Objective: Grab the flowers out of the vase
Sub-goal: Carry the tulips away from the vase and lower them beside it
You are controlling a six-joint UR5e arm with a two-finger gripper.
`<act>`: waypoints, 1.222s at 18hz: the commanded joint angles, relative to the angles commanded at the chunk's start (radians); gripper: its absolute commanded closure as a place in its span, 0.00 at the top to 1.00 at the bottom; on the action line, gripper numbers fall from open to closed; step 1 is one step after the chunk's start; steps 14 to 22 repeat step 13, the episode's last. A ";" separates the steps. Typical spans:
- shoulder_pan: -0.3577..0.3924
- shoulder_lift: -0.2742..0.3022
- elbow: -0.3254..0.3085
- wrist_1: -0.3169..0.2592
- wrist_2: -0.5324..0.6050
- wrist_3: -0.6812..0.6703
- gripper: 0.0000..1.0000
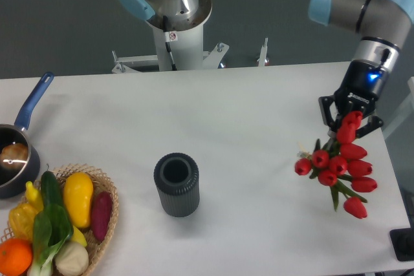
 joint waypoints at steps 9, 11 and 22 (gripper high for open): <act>-0.104 -0.058 0.048 -0.005 0.430 0.250 0.00; -0.115 -0.060 0.054 -0.008 0.485 0.256 0.00; -0.130 -0.063 0.055 -0.008 0.528 0.258 0.00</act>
